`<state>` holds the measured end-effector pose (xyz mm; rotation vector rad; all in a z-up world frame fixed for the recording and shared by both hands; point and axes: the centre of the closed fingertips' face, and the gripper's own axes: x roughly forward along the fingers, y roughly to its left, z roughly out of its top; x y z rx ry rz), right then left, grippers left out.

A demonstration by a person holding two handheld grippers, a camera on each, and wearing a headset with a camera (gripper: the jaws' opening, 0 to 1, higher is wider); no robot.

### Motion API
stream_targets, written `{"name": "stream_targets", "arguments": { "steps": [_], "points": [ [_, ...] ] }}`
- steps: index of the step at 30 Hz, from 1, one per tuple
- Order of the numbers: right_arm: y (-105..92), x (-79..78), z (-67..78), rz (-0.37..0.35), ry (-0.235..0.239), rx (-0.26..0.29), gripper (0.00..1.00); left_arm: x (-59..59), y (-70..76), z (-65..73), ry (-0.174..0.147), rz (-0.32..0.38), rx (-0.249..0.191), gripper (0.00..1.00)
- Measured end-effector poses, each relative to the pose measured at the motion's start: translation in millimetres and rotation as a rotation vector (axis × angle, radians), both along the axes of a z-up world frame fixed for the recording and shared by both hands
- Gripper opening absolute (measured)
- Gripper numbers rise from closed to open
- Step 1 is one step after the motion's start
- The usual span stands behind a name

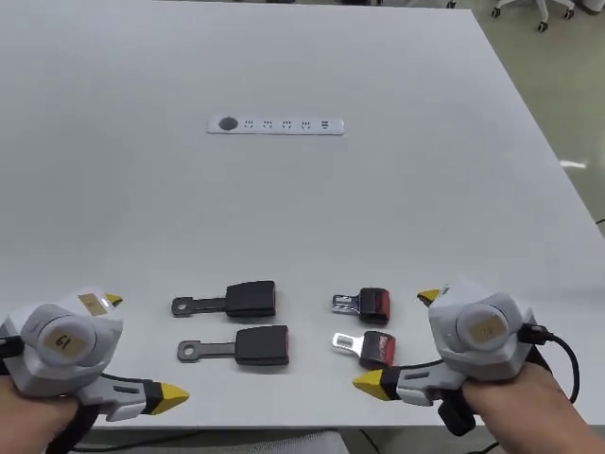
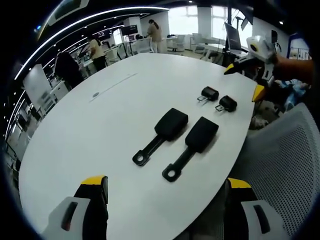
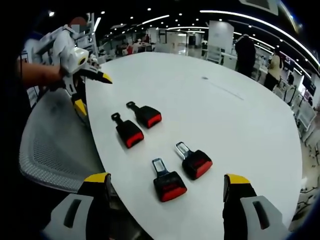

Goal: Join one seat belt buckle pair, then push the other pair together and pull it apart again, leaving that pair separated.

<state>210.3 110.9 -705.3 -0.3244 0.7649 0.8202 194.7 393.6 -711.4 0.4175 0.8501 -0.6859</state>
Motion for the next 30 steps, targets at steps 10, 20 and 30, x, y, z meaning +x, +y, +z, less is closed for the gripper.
{"name": "stream_targets", "arguments": {
  "steps": [10, 20, 30],
  "points": [
    [-4.3, 0.1, -0.3, -0.012, -0.003, -0.006, 0.94, -1.4, 1.5, -1.0, -0.002, 0.001, -0.005, 1.0],
    [-5.1, 1.0, 0.2, -0.021, -0.006, -0.006, 0.93, -1.5, 4.1, -0.2, 0.001, 0.004, -0.002, 1.0],
    [-9.4, 0.0, -0.2, -0.024, -0.002, -0.007, 0.89, -2.1, 3.6, -0.9, 0.007, -0.005, 0.004, 0.99]
  ]
}}
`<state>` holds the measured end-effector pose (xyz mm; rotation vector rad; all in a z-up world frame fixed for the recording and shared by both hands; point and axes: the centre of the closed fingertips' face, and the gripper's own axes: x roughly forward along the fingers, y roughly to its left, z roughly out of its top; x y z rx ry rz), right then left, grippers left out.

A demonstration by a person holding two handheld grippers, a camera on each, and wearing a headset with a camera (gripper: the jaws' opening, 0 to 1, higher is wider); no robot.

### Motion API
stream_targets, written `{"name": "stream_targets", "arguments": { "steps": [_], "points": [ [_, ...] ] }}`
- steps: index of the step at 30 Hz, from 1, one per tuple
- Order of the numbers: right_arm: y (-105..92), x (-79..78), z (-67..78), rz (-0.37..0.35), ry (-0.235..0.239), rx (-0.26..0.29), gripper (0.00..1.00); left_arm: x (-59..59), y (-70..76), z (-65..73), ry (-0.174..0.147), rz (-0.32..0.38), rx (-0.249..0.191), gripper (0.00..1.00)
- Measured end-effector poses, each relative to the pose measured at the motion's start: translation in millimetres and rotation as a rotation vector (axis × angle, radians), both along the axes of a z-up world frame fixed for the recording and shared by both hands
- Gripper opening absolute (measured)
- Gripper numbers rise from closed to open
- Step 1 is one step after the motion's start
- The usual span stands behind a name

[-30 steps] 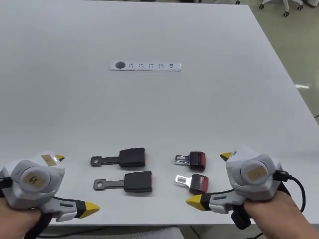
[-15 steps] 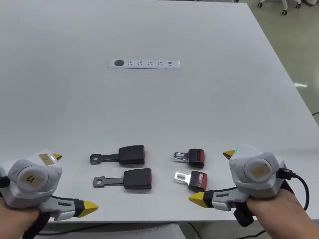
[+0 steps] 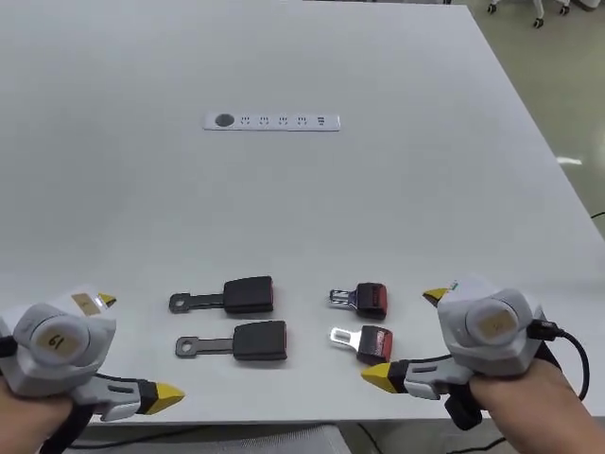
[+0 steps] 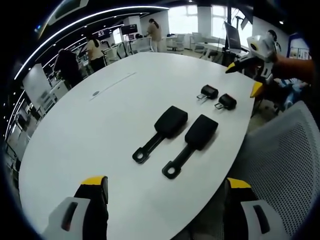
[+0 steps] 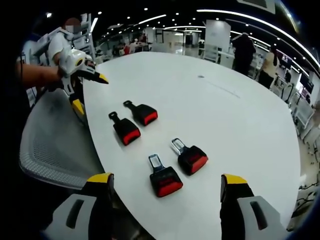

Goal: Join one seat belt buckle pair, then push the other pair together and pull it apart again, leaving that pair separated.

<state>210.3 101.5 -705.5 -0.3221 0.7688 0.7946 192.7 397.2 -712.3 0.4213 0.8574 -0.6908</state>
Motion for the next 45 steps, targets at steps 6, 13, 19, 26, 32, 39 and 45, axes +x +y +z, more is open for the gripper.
{"name": "stream_targets", "arguments": {
  "steps": [6, 13, 19, 26, 32, 39, 45],
  "points": [
    [0.4, 1.1, -0.5, 0.009, -0.005, -0.006, 0.86, -1.3, -1.8, 0.1, 0.012, -0.012, -0.003, 0.97],
    [3.1, 1.8, -1.5, 0.015, 0.0, -0.005, 0.87, -0.3, -2.6, -2.0, 0.017, -0.022, -0.003, 0.97],
    [2.1, 2.9, -0.5, 0.018, -0.001, -0.005, 0.85, 1.6, -3.0, -2.0, 0.02, -0.023, -0.005, 0.96],
    [1.3, 6.9, -3.5, 0.024, -0.004, -0.007, 0.79, 1.4, -10.9, -4.9, 0.033, -0.056, -0.018, 0.87],
    [11.6, 1.3, -6.2, 0.064, 0.022, 0.017, 0.66, 1.5, -33.7, -11.6, 0.062, -0.118, -0.033, 0.76],
    [16.3, -2.0, -12.4, 0.104, 0.028, 0.012, 0.59, 6.9, -59.1, -13.7, 0.071, -0.162, -0.056, 0.69],
    [17.1, -1.8, -17.5, 0.122, 0.026, 0.007, 0.54, 10.4, -71.6, -19.7, 0.081, -0.187, -0.055, 0.67]
  ]
}}
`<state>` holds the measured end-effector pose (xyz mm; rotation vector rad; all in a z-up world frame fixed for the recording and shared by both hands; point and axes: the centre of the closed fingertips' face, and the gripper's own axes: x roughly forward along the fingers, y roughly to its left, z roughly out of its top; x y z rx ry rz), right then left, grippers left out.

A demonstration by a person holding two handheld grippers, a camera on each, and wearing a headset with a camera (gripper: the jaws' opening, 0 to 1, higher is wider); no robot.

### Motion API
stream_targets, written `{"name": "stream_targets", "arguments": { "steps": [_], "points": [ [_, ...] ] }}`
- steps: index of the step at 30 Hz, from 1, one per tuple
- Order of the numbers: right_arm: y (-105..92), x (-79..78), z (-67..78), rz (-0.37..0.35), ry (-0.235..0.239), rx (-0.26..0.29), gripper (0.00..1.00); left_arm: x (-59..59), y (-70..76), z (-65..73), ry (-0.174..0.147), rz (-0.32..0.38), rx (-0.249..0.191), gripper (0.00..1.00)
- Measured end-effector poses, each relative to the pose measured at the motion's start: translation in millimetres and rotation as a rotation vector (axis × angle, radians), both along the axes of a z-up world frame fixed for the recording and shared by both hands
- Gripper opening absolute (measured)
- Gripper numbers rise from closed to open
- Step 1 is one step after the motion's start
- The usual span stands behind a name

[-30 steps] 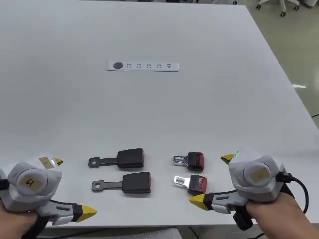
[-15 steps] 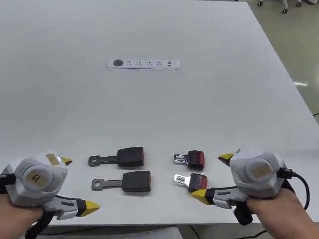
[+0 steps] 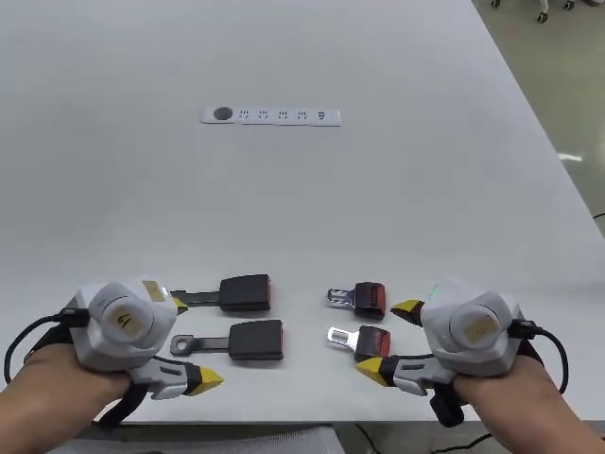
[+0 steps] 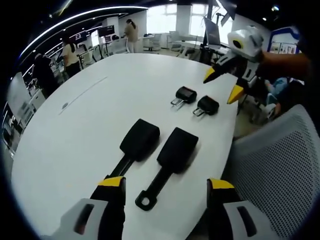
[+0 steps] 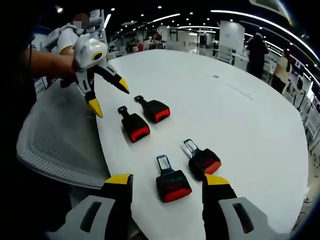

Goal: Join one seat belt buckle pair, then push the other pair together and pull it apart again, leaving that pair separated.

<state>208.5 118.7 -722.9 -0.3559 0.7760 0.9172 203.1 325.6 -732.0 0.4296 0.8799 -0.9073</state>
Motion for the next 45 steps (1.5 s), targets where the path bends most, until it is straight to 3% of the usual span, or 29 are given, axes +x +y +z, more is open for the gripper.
{"name": "stream_targets", "arguments": {
  "steps": [3, 5, 8, 11, 16, 19, 23, 28, 30, 35, 40, 45],
  "points": [
    [-0.2, 0.8, -5.3, 0.005, -0.001, -0.006, 0.54, 0.5, -2.9, -1.9, 0.004, -0.016, 0.001, 0.66],
    [-1.6, 2.9, -8.2, 0.001, -0.008, -0.017, 0.56, 3.6, -9.7, 0.7, -0.045, -0.067, -0.025, 0.62],
    [-3.4, 3.9, -11.6, -0.003, -0.003, -0.027, 0.56, 5.5, -15.4, 0.6, -0.059, -0.075, -0.041, 0.6],
    [-3.9, 4.2, -17.1, 0.002, 0.004, -0.033, 0.55, 5.0, -18.4, -4.0, -0.04, -0.085, -0.027, 0.55],
    [-1.3, 3.0, -21.2, 0.026, 0.015, -0.035, 0.51, 3.6, -25.0, -9.7, -0.035, -0.122, -0.011, 0.53],
    [-1.0, 4.1, -24.4, 0.034, 0.018, -0.055, 0.54, 7.2, -26.2, -13.0, -0.036, -0.142, 0.014, 0.49],
    [0.7, 3.8, -34.1, 0.065, 0.026, -0.069, 0.5, 9.5, -30.1, -18.7, -0.023, -0.164, 0.026, 0.4],
    [-1.4, 2.1, -36.6, 0.086, 0.033, -0.085, 0.47, 14.6, -29.1, -32.7, -0.03, -0.211, 0.069, 0.4],
    [-2.3, 3.6, -40.0, 0.093, 0.034, -0.093, 0.47, 15.3, -31.7, -30.5, -0.034, -0.257, 0.089, 0.4],
    [-2.5, 5.4, -43.3, 0.127, 0.054, -0.104, 0.4, 11.9, -34.8, -41.2, -0.002, -0.32, 0.117, 0.39],
    [-2.6, 4.1, -52.9, 0.18, 0.072, -0.134, 0.37, 10.6, -34.4, -46.9, 0.005, -0.376, 0.151, 0.39],
    [-2.7, 4.5, -58.2, 0.232, 0.082, -0.159, 0.33, 12.6, -39.0, -47.6, -0.014, -0.449, 0.192, 0.36]
  ]
}}
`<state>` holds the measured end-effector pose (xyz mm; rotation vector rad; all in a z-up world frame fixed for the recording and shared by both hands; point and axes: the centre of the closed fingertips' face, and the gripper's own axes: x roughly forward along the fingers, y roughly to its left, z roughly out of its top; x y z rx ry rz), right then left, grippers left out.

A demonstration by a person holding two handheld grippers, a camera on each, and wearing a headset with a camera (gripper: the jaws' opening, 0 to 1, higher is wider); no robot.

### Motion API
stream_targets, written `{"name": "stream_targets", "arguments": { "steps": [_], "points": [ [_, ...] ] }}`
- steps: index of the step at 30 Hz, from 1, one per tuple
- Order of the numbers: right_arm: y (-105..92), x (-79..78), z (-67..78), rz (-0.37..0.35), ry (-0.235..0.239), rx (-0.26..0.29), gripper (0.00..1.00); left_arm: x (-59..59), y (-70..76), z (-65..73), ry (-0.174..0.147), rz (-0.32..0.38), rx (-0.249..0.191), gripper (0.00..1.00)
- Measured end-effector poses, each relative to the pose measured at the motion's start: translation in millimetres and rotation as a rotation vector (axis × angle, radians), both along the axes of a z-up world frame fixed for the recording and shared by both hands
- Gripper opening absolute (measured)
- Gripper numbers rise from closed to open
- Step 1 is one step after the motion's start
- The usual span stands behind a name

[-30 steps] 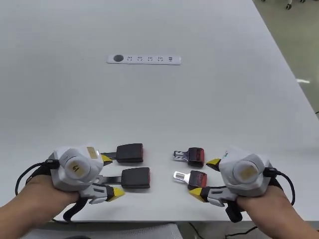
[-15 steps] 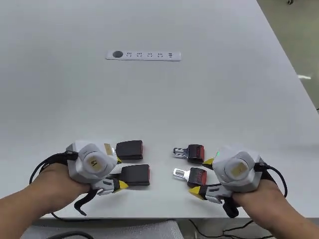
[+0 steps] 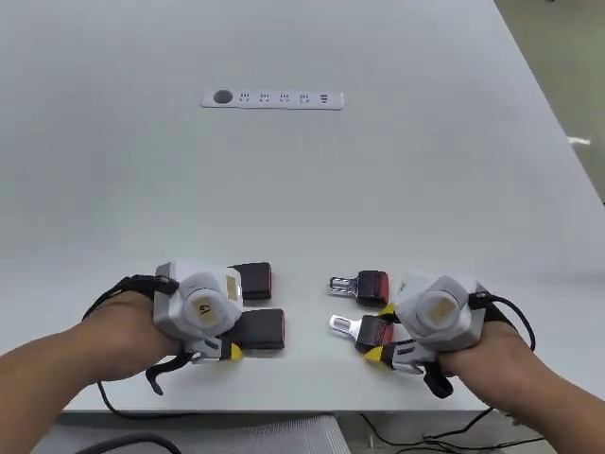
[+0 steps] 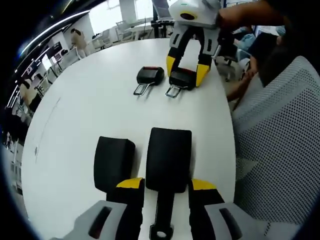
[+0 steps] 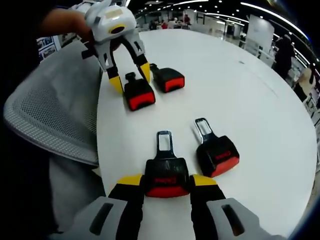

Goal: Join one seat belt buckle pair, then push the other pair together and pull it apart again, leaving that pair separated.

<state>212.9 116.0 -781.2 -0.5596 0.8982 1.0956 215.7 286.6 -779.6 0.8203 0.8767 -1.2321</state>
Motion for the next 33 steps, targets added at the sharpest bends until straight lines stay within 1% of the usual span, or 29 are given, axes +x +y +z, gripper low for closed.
{"name": "stream_targets", "arguments": {
  "steps": [1, 2, 4, 6, 7, 8, 9, 10, 11, 12, 15, 18, 21, 24, 25, 26, 28, 33],
  "points": [
    [1.9, 1.6, 0.5, 0.022, -0.011, 0.008, 0.33, 1.4, -1.2, 1.1, -0.001, -0.006, 0.001, 0.36],
    [1.3, 1.6, 0.2, 0.035, -0.007, 0.002, 0.33, -0.1, -3.0, 3.0, 0.009, -0.016, 0.008, 0.36],
    [-0.5, 1.4, -0.8, 0.102, -0.016, -0.02, 0.33, -0.9, -4.2, 2.0, 0.017, -0.042, 0.015, 0.36],
    [-0.2, 1.3, -1.8, 0.128, -0.016, -0.024, 0.33, -1.3, -5.5, 1.9, 0.023, -0.055, 0.016, 0.36],
    [-0.9, 1.7, -2.4, 0.177, -0.027, -0.04, 0.33, -1.6, -6.0, 2.0, 0.024, -0.061, 0.017, 0.35],
    [-0.7, 1.6, -2.5, 0.199, -0.033, -0.042, 0.33, -2.3, -6.4, 1.8, 0.026, -0.07, 0.017, 0.35],
    [0.0, -0.1, -2.3, 0.187, -0.023, -0.032, 0.33, -3.3, -7.4, 1.8, 0.027, -0.081, 0.015, 0.34],
    [0.1, 0.1, -2.1, 0.202, -0.023, -0.026, 0.33, -2.5, -7.3, 1.7, 0.022, -0.088, 0.016, 0.34],
    [-1.3, 1.7, -3.0, 0.209, -0.019, -0.019, 0.33, -2.5, -7.4, 1.7, 0.023, -0.087, 0.014, 0.34],
    [-1.3, 1.5, -3.0, 0.225, -0.021, -0.016, 0.33, -3.1, -7.9, 1.4, 0.022, -0.101, 0.013, 0.34],
    [-0.3, -0.4, -3.1, 0.26, -0.022, -0.036, 0.33, -5.0, -9.5, 1.7, 0.014, -0.152, 0.013, 0.33],
    [1.9, -3.5, -1.5, 0.27, -0.018, -0.055, 0.32, -4.0, -8.2, -0.2, 0.024, -0.15, 0.015, 0.33],
    [1.2, -1.1, -2.0, 0.275, -0.016, -0.052, 0.32, -4.1, -7.9, -1.2, 0.03, -0.154, 0.018, 0.33],
    [1.4, -1.6, -1.6, 0.274, -0.018, -0.047, 0.32, -5.3, -8.1, -0.5, 0.038, -0.148, 0.011, 0.33],
    [1.5, -1.5, -1.7, 0.274, -0.02, -0.045, 0.32, -5.7, -8.4, -0.5, 0.04, -0.151, 0.01, 0.33],
    [1.7, -1.2, -1.6, 0.269, -0.02, -0.044, 0.32, -6.1, -8.7, -0.5, 0.035, -0.171, 0.017, 0.33],
    [1.9, -2.4, -1.2, 0.261, -0.022, -0.047, 0.32, -6.6, -9.5, -0.5, 0.039, -0.175, 0.022, 0.33],
    [2.0, -0.1, -3.1, 0.257, -0.017, -0.054, 0.33, -6.8, -8.8, -0.8, 0.053, -0.155, 0.024, 0.33]
  ]
}}
